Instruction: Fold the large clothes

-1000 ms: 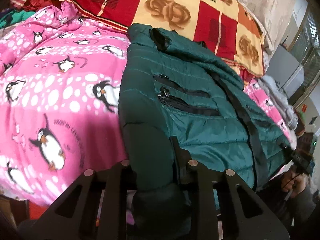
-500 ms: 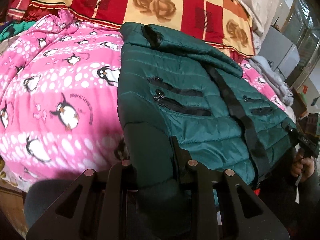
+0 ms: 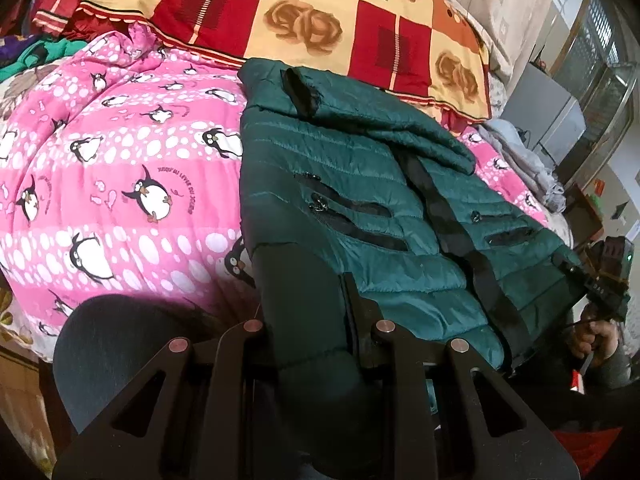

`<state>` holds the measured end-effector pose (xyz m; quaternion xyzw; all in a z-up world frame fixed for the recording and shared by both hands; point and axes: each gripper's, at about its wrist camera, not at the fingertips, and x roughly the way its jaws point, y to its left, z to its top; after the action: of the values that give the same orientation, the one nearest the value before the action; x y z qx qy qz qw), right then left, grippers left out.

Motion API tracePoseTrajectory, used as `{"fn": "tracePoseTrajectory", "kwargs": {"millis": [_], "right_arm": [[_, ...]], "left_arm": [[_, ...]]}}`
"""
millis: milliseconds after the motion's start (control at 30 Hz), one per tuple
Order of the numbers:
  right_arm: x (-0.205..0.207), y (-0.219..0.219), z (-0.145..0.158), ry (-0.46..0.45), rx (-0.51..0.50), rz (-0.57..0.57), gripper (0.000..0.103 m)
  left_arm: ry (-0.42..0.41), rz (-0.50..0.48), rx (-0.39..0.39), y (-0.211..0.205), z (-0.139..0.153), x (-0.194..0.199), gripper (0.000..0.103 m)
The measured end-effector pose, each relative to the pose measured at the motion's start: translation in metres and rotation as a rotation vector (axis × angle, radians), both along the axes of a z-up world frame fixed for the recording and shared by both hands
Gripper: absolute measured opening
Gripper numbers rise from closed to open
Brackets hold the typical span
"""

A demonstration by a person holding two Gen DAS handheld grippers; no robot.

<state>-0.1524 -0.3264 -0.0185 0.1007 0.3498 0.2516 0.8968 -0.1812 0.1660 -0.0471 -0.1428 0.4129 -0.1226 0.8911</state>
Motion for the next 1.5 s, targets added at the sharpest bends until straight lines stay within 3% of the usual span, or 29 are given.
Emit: {"fn": "tracePoseTrajectory", "kwargs": {"millis": [300, 567, 800, 1133, 1500], "right_arm": [[-0.014, -0.006, 0.012, -0.028, 0.009, 0.011, 0.017], [-0.006, -0.021, 0.023, -0.069, 0.074, 0.001, 0.017], [0.002, -0.02, 0.039, -0.124, 0.09, 0.0, 0.017], [0.009, -0.015, 0.044, -0.136, 0.067, -0.023, 0.017], [0.025, -0.014, 0.058, -0.167, 0.082, -0.076, 0.017]], "left_arm": [[-0.024, -0.007, -0.033, 0.003, 0.015, -0.015, 0.02], [-0.092, 0.036, -0.105, 0.01, 0.04, -0.014, 0.019], [-0.161, 0.053, -0.089, 0.009, 0.065, -0.006, 0.02], [-0.149, 0.038, -0.054, -0.006, 0.062, 0.019, 0.02], [-0.217, 0.139, -0.139, 0.015, 0.063, 0.02, 0.02]]}}
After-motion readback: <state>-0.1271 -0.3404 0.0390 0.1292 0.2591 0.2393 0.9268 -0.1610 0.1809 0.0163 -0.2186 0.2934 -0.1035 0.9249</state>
